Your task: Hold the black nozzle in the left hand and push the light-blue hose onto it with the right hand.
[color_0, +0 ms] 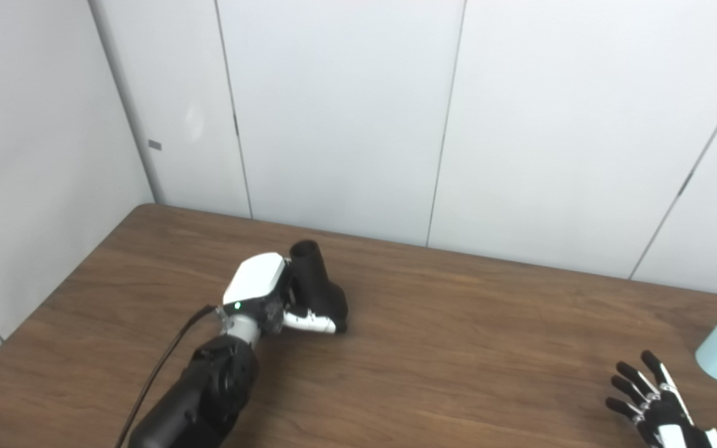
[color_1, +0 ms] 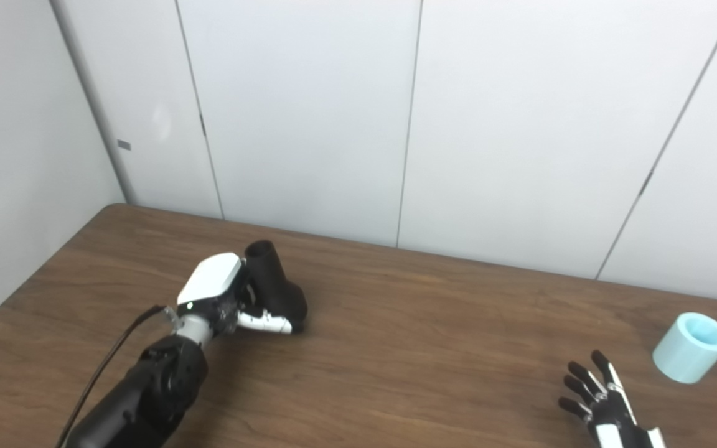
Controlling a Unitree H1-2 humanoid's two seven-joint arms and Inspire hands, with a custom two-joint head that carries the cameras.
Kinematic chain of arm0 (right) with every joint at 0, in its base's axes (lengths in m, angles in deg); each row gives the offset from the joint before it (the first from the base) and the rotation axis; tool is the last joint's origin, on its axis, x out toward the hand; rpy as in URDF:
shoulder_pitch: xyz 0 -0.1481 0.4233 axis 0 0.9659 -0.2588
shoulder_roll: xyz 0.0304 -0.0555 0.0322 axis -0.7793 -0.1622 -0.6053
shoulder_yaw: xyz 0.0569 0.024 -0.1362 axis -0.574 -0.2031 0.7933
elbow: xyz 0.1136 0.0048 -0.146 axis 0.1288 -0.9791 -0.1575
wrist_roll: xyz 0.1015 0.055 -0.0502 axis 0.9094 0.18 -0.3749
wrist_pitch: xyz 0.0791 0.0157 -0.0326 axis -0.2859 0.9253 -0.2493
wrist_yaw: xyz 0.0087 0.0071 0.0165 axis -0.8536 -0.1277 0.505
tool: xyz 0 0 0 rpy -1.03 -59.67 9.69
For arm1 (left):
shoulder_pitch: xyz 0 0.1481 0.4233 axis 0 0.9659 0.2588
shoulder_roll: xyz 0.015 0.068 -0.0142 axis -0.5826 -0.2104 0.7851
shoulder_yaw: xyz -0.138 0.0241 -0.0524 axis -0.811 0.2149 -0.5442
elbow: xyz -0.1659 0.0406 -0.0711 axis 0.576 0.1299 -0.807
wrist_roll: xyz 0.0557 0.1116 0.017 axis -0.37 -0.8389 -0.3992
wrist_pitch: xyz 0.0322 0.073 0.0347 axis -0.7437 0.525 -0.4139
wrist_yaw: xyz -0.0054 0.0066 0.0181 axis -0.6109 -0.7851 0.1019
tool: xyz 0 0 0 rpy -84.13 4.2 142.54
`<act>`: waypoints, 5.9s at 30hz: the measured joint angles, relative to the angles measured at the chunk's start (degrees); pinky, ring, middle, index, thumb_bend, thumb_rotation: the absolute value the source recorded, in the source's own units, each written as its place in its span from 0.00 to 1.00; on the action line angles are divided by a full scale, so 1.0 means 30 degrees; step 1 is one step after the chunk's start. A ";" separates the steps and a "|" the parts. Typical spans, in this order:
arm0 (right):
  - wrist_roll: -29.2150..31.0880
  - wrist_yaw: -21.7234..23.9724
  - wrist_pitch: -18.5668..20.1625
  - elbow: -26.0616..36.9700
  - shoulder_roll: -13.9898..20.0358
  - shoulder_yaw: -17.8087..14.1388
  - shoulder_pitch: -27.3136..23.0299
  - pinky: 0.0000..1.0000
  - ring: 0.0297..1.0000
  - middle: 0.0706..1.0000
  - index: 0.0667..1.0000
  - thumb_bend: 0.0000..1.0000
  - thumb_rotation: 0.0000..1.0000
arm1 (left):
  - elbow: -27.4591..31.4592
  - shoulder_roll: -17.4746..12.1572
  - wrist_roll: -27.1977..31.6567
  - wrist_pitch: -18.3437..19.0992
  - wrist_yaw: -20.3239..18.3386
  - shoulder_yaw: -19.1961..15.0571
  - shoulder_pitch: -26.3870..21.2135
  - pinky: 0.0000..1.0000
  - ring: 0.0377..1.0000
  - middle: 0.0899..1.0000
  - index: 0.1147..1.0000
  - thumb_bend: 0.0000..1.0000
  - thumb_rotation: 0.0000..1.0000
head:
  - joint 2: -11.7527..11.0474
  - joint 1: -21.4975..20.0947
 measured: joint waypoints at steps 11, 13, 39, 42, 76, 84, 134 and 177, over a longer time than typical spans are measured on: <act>-0.0956 -0.0612 0.0393 -0.0028 -0.0685 0.0251 -0.0294 0.76 0.83 0.85 0.94 0.53 0.93 | 0.2080 0.1189 -0.0783 -0.1913 0.0049 0.1267 0.1759 0.39 0.39 0.37 0.44 0.50 0.00 | 0.0352 -0.2052; -0.0954 -0.0613 0.0429 -0.0032 -0.0849 0.0308 -0.0366 0.77 0.84 0.86 0.95 0.49 0.94 | 0.2338 0.1458 -0.0908 -0.2097 0.0035 0.1603 0.1965 0.37 0.39 0.37 0.45 0.50 0.00 | 0.0470 -0.2287; -0.1612 -0.1489 0.1785 0.0307 -0.2297 0.1082 -0.0728 0.77 0.85 0.87 0.96 0.47 0.97 | 0.2764 0.3289 -0.4549 -0.2989 0.0052 0.5069 0.2640 0.48 0.47 0.48 0.39 0.50 0.00 | 0.2227 -0.4982; -0.1714 -0.1712 0.1905 0.0448 -0.2345 0.1155 -0.0693 0.75 0.84 0.86 0.95 0.48 0.98 | 0.2790 0.3475 -0.4612 -0.2986 0.0050 0.5247 0.2716 0.48 0.47 0.47 0.39 0.50 0.00 | 0.2344 -0.5070; -1.1189 -0.0769 0.9478 0.1873 0.7677 0.1820 -0.7244 0.77 0.86 0.84 0.84 0.72 0.37 | 0.2906 0.3466 -0.4485 -0.3959 0.0146 0.5387 0.3028 0.48 0.48 0.47 0.39 0.50 0.00 | 0.2404 -0.7707; -1.4414 -0.0065 0.8541 -0.3511 1.0863 0.3983 -0.9431 0.98 1.00 0.93 0.86 0.88 0.40 | 0.2908 0.3478 -0.4486 -0.4019 0.0146 0.5356 0.3061 0.49 0.47 0.47 0.40 0.50 0.00 | 0.2374 -0.7620; -1.4285 0.3175 0.7823 -0.8840 1.0922 0.6041 -1.2198 0.70 0.73 0.77 0.76 0.89 0.15 | 0.2824 0.3978 -0.4484 -0.3753 0.0007 0.5202 0.3153 0.45 0.45 0.47 0.40 0.50 0.00 | 0.2374 -0.7356; -1.3236 0.1899 0.7837 -0.2476 1.0654 0.4465 -1.0101 0.44 0.39 0.50 0.44 0.52 0.00 | 0.2823 0.4161 -0.4203 -0.4040 0.0012 0.5150 0.3237 0.41 0.42 0.45 0.41 0.50 0.00 | 0.2696 -0.6596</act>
